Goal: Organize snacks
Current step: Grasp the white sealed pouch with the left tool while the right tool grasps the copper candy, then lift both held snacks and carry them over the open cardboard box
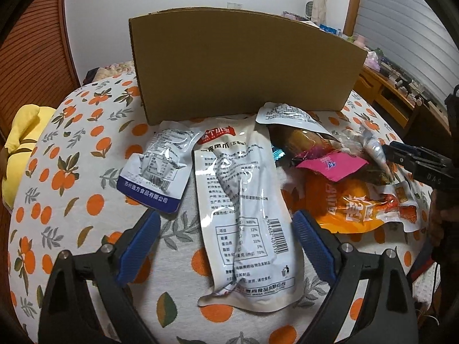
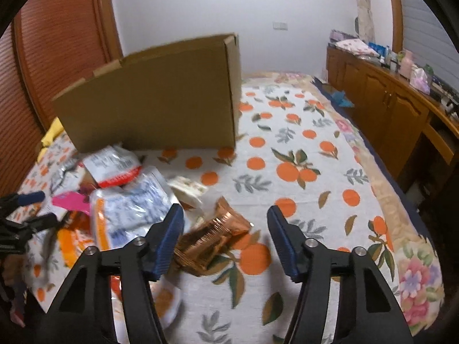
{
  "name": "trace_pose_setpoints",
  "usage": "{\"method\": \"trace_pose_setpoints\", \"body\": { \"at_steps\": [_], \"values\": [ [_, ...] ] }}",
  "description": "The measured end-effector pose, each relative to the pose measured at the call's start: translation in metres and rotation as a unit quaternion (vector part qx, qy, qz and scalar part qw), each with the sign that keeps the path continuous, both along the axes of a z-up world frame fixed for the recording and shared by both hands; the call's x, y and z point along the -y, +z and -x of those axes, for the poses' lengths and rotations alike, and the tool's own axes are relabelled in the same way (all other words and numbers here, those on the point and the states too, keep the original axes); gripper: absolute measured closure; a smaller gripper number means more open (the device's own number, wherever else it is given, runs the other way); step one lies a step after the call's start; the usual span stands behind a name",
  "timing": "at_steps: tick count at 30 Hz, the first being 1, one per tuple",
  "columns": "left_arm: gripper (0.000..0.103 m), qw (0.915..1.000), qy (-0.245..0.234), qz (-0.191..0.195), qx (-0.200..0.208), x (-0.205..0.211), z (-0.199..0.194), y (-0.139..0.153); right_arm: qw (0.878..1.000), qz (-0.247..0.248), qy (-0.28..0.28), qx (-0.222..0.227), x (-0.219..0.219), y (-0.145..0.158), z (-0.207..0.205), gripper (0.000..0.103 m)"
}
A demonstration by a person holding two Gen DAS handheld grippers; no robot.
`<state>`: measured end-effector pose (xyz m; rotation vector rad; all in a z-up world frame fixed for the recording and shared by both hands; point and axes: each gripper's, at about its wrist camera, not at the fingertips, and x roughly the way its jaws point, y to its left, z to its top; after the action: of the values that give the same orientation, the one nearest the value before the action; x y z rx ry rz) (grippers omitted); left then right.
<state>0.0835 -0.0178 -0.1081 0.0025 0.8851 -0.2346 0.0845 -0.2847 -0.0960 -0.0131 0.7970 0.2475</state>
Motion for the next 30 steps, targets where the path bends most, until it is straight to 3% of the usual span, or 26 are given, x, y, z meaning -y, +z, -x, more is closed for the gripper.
{"method": "trace_pose_setpoints", "body": {
  "at_steps": [5, 10, 16, 22, 24, 30],
  "values": [
    [0.009, 0.9999, -0.008, 0.006, -0.007, 0.006, -0.007, -0.002, 0.999, 0.048, 0.013, -0.013, 0.0, -0.004, -0.004, 0.047],
    [0.009, 0.9998, -0.013, -0.003, -0.013, 0.012, -0.013, -0.005, 0.998, 0.053, 0.026, -0.02, 0.0, -0.009, -0.003, 0.07],
    [0.009, 0.9995, -0.018, 0.009, -0.024, 0.011, -0.022, -0.003, 0.998, 0.051, 0.027, -0.019, 0.0, -0.01, -0.005, 0.071],
    [0.03, 0.9988, -0.012, 0.038, -0.027, -0.003, -0.024, 0.001, 0.998, 0.053, 0.027, -0.018, -0.001, -0.011, -0.006, 0.071],
    [0.038, 0.9992, -0.012, 0.03, -0.022, -0.006, -0.02, 0.002, 0.998, 0.054, 0.027, -0.018, -0.001, -0.01, -0.006, 0.071],
    [0.044, 0.9997, -0.019, 0.004, -0.014, -0.009, -0.015, 0.001, 0.998, 0.06, 0.024, -0.013, -0.003, -0.011, -0.005, 0.071]
  ]
}}
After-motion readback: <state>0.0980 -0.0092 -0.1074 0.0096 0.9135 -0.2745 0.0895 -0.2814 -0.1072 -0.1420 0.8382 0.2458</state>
